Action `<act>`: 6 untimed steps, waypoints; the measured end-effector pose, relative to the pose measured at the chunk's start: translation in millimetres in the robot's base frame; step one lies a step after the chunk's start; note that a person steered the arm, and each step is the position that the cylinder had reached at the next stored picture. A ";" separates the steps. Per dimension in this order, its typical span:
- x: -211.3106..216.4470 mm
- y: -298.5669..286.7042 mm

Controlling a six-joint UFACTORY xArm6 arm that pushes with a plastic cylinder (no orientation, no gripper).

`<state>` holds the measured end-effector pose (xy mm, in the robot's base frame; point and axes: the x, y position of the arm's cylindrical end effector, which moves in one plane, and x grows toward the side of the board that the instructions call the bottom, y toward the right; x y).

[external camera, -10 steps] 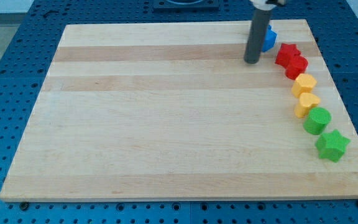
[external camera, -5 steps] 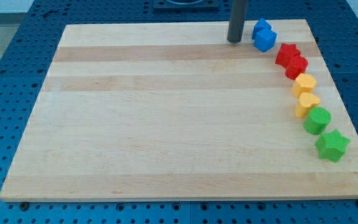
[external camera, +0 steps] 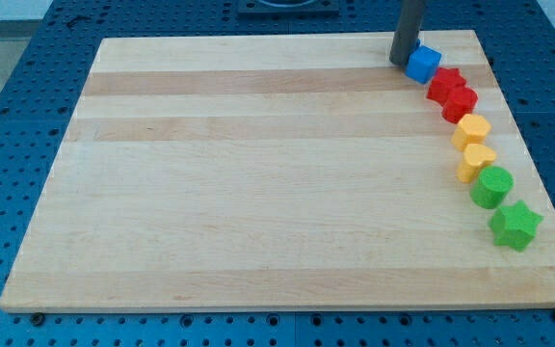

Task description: Slide the blue cube right a bit

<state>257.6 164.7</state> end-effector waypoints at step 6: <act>6.3 6.2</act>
<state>264.0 170.9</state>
